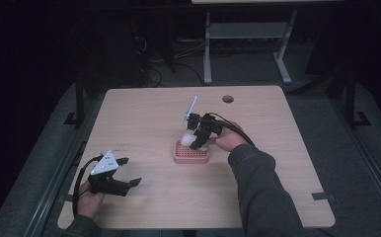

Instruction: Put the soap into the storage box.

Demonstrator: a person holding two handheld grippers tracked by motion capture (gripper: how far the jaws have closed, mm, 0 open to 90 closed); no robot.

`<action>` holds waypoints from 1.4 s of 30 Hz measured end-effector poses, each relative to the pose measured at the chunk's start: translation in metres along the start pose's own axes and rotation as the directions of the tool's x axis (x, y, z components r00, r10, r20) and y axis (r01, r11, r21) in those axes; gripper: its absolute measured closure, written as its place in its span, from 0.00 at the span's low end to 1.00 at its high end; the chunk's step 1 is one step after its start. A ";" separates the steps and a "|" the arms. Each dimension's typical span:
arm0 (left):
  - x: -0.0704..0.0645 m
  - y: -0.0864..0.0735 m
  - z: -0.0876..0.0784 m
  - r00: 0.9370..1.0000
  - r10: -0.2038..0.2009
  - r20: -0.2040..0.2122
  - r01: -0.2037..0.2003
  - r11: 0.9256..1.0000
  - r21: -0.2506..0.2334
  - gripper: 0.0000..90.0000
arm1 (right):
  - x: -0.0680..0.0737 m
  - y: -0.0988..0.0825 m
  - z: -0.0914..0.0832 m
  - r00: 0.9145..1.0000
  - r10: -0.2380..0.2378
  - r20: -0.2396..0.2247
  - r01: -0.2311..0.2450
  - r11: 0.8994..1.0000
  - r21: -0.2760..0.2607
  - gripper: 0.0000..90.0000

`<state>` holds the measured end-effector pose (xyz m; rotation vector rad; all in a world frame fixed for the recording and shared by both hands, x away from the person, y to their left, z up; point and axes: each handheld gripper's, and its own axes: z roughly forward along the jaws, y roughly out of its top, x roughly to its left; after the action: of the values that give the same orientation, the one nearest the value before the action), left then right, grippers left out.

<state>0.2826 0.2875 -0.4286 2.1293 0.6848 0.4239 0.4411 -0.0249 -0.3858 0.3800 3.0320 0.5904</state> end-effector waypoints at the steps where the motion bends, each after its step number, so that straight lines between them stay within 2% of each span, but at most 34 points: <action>1: 0.000 0.000 0.000 1.000 -0.001 0.000 0.001 1.000 0.000 0.16 | -0.001 0.000 0.001 1.000 0.001 -0.004 -0.001 1.000 -0.001 0.54; 10: 0.000 0.000 0.000 1.000 0.000 0.000 0.000 1.000 -0.001 0.16 | -0.002 0.005 0.013 1.000 -0.008 -0.009 0.008 1.000 0.015 0.54; 25: 0.000 0.000 0.000 1.000 0.000 0.001 0.000 1.000 -0.003 0.16 | -0.005 0.004 0.032 0.999 0.014 -0.039 -0.013 0.999 0.030 0.54; 42: 0.000 0.000 0.000 1.000 0.000 0.001 0.000 1.000 -0.003 0.16 | -0.004 0.002 0.040 0.999 0.019 -0.034 -0.017 0.999 0.034 0.54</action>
<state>0.2829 0.2872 -0.4286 2.1269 0.6829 0.4238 0.4489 -0.0097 -0.4218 0.4031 3.0777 0.5529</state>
